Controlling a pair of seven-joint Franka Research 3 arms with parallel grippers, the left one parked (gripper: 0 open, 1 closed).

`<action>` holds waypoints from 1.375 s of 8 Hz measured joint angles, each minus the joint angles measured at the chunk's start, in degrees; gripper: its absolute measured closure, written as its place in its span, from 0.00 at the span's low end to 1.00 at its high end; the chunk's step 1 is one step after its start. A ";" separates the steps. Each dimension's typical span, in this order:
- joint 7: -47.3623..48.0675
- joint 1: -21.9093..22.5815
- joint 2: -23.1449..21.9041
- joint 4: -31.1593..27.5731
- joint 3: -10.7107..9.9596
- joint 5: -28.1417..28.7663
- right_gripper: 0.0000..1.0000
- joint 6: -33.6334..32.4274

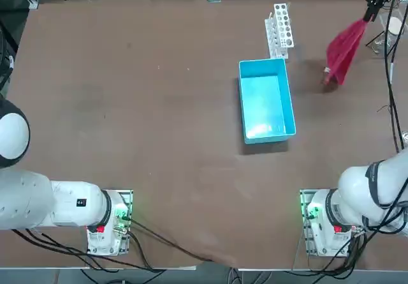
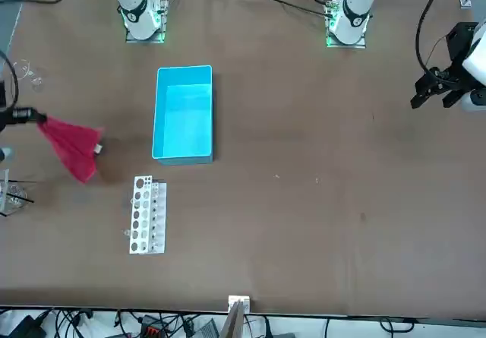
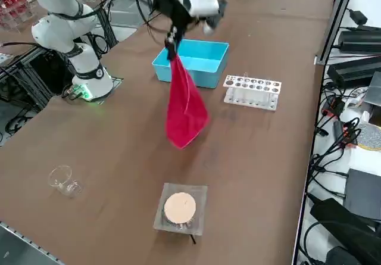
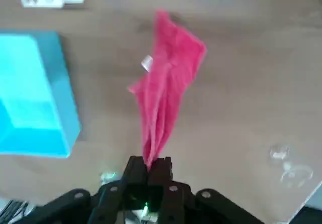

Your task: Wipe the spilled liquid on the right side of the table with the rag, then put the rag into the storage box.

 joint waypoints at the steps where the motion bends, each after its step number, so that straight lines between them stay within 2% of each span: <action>1: 0.21 0.39 -2.10 0.01 0.00 1.07 0.98 -3.46; 4: 0.33 1.36 -8.06 2.49 -0.02 7.02 0.97 -12.49; 6: 7.52 4.17 -10.66 4.14 -0.01 15.40 0.97 -15.89; 8: 18.45 8.50 -11.87 4.45 0.04 22.13 0.97 -15.76; 11: 27.95 17.88 -11.64 2.94 0.12 23.52 0.97 -9.18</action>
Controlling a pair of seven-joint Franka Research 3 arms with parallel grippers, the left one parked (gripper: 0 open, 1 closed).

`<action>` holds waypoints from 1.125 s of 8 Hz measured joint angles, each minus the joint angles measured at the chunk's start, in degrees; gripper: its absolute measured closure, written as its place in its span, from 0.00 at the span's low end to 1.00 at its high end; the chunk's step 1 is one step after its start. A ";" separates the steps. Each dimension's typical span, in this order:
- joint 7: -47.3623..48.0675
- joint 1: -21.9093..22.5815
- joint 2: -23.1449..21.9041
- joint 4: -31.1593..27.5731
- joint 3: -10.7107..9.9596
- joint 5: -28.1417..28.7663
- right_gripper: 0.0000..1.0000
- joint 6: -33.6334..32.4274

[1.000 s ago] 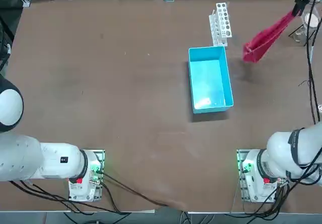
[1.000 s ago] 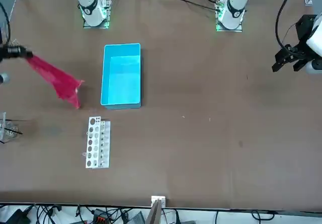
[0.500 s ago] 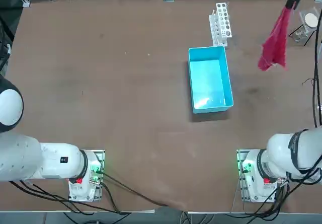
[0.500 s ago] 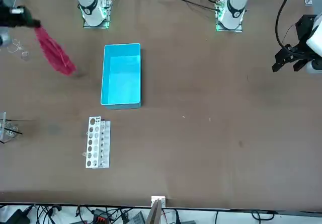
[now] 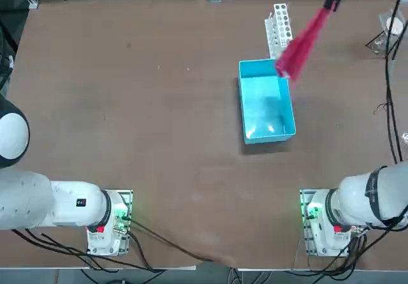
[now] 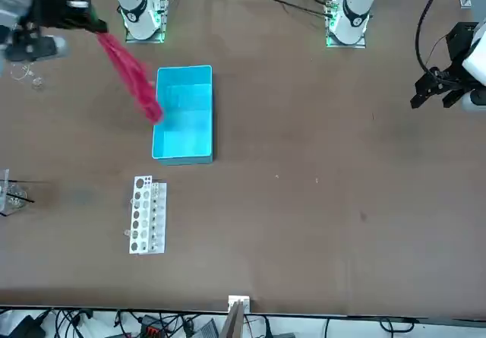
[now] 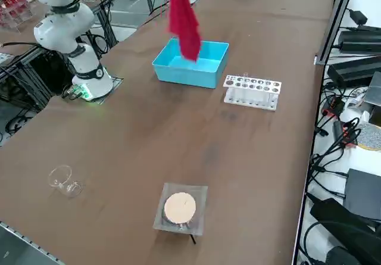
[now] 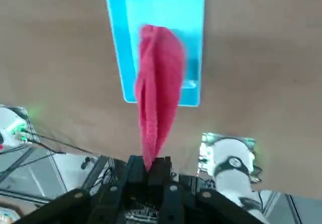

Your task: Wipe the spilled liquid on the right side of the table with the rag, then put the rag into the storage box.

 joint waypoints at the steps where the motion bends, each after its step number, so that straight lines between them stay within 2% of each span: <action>1: 1.31 1.75 0.23 -1.45 0.00 0.24 0.97 2.21; 5: 2.91 5.13 1.60 -8.75 -0.03 0.37 0.94 10.85; 6: 2.91 5.39 1.81 -10.68 -0.08 0.32 0.89 12.72; 8: 2.92 5.73 1.89 -12.13 -0.13 0.29 0.56 14.39; 9: 2.93 5.73 1.79 -12.13 -0.20 0.29 0.36 14.54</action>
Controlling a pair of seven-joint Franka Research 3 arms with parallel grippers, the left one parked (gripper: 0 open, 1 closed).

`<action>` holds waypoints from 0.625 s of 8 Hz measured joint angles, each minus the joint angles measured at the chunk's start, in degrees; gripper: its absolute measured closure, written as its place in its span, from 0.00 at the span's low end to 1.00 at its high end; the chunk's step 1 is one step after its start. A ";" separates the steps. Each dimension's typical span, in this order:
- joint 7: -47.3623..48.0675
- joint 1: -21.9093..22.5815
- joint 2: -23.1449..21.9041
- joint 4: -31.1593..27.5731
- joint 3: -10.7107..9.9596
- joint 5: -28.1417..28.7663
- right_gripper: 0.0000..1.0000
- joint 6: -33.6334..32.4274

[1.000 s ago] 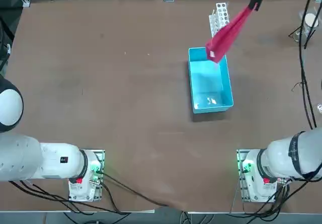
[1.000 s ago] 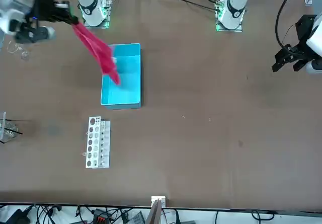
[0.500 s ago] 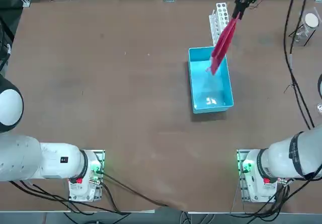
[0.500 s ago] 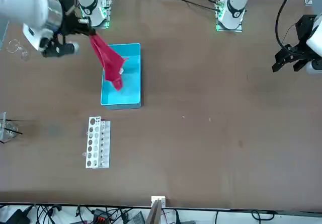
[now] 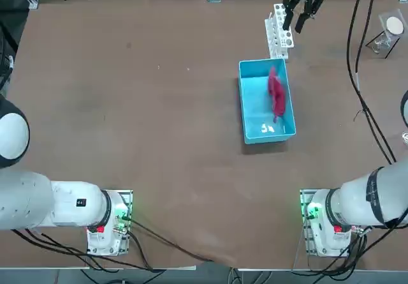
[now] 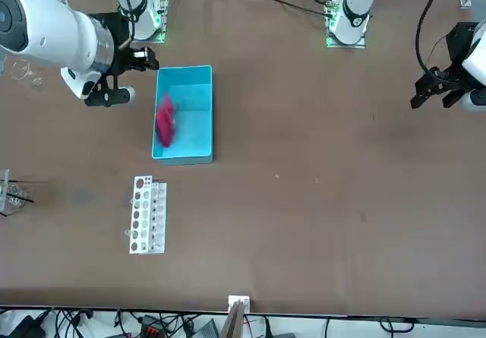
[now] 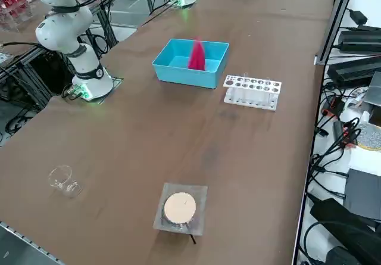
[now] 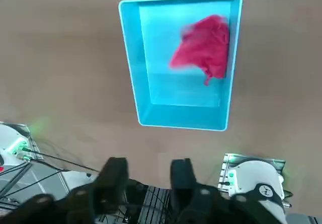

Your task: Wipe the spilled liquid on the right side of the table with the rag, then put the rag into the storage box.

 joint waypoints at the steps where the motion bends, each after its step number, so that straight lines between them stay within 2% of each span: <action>1: 0.01 -0.03 -0.17 0.00 -0.18 -0.05 0.19 0.05; 2: 0.02 -0.07 -0.34 0.00 -0.48 -0.84 0.01 0.08; 5: 0.02 -1.67 -0.26 -0.02 -1.45 -7.09 0.00 0.35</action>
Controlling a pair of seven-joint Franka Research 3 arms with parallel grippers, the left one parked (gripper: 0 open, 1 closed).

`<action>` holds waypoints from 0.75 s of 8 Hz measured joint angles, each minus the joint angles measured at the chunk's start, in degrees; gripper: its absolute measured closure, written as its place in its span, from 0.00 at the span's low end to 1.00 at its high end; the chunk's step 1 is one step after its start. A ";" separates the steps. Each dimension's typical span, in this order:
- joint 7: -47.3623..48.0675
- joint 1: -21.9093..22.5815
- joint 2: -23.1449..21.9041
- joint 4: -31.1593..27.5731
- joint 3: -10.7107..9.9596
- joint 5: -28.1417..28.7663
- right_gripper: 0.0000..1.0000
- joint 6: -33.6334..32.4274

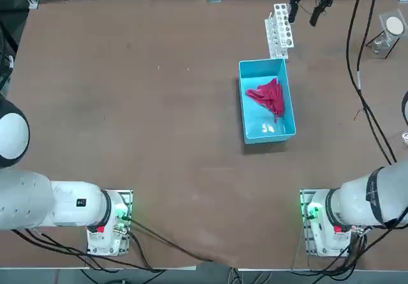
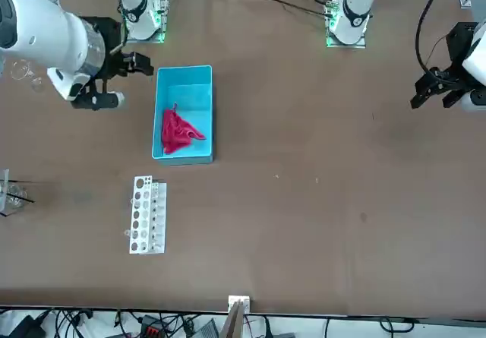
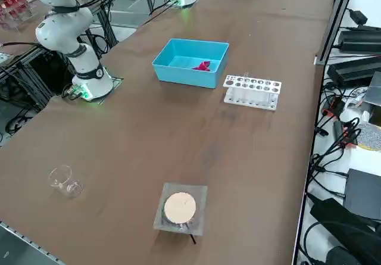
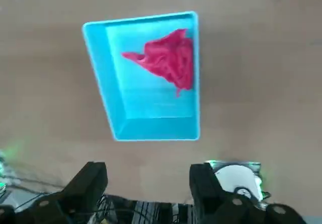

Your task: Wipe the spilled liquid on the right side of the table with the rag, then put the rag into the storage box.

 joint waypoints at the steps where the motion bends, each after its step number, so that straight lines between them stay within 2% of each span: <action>1: -0.08 -1.84 0.13 -0.01 -0.17 -1.65 0.00 0.57; 4: -1.04 -7.69 0.52 -0.02 -0.36 -3.52 0.00 2.80; 6: -4.47 -8.79 0.69 -0.02 -0.80 -7.03 0.00 3.54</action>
